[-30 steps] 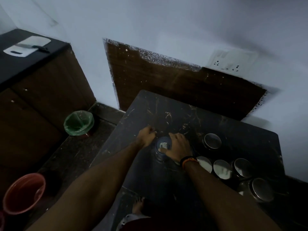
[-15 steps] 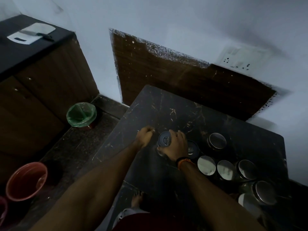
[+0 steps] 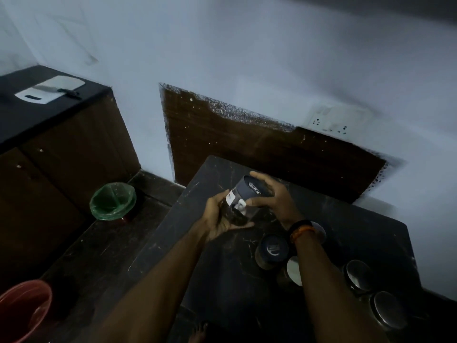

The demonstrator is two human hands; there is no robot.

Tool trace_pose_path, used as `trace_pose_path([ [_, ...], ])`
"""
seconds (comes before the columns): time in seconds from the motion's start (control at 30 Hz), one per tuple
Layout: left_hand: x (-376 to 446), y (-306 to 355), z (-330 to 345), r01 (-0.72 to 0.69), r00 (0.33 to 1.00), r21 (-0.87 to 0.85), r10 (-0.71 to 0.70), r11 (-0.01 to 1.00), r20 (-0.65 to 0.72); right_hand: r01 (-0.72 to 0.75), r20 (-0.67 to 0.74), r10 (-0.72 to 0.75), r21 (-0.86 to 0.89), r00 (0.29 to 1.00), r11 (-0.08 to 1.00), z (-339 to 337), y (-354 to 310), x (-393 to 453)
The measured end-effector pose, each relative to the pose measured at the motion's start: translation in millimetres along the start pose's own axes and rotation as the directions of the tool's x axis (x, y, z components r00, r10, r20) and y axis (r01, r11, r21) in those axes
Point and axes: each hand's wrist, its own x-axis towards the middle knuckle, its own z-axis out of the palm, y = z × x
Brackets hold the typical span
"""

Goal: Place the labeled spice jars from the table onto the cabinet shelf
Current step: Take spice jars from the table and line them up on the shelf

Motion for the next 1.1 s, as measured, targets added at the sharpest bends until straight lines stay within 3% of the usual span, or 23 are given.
trace_pose_path([
  [0.13,-5,2,18,-0.022,0.982,-0.052,0.031,0.998,0.187,0.019,-0.007,-0.018,0.175,1.000,0.984,-17,-14,0],
  [0.37,-7,8,53,-0.173,0.939,-0.193,0.221,0.966,0.264,0.110,-0.119,-0.073,0.346,0.990,0.932,-31,-35,1],
  [0.57,-9,21,77,-0.289,0.925,-0.147,0.315,0.946,0.212,0.125,-0.119,-0.079,0.446,0.990,0.886,-41,-59,2],
  [0.7,-13,28,93,-0.374,0.899,0.000,0.362,0.927,0.244,0.146,-0.124,-0.092,0.550,0.988,0.822,-45,-72,2],
  [1.1,-20,82,152,-0.469,0.850,0.151,0.398,0.870,0.345,0.312,-0.266,-0.205,0.471,0.942,0.825,-73,-139,11],
])
